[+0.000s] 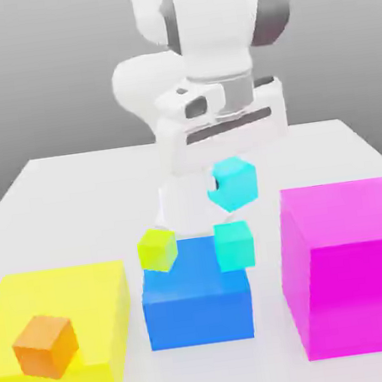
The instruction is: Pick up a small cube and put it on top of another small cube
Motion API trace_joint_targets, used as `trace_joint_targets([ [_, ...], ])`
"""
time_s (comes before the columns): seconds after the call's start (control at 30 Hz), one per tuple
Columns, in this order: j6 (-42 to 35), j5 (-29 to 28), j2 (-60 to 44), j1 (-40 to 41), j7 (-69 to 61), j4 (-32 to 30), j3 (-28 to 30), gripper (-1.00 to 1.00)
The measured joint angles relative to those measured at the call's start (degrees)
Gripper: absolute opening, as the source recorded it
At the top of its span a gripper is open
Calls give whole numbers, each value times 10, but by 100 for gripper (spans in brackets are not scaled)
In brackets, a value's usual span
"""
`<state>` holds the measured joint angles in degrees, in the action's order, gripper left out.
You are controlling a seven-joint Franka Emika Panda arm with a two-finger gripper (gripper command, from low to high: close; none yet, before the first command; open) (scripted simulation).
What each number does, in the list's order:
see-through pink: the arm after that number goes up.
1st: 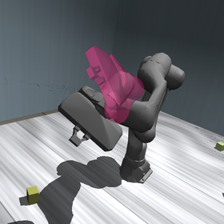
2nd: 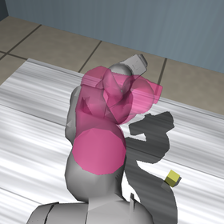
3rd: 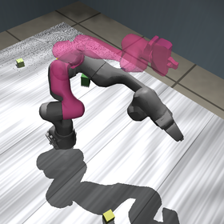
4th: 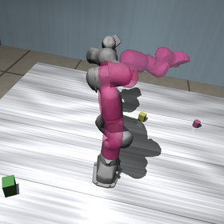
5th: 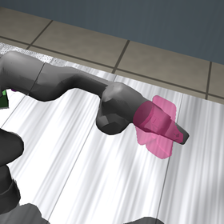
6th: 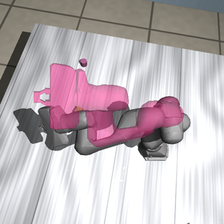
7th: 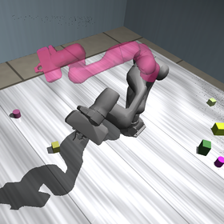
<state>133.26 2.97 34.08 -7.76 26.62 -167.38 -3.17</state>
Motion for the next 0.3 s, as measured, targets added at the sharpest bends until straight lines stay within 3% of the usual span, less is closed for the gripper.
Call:
trace_joint_targets([
  [0.07, 47, 1, -31, 1, 1, -16, -3, -100],
  [0.1, 70, 1, -47, 2, 1, -23, -5, 100],
  [0.3, 82, 1, -54, 3, 2, -27, -6, 100],
])
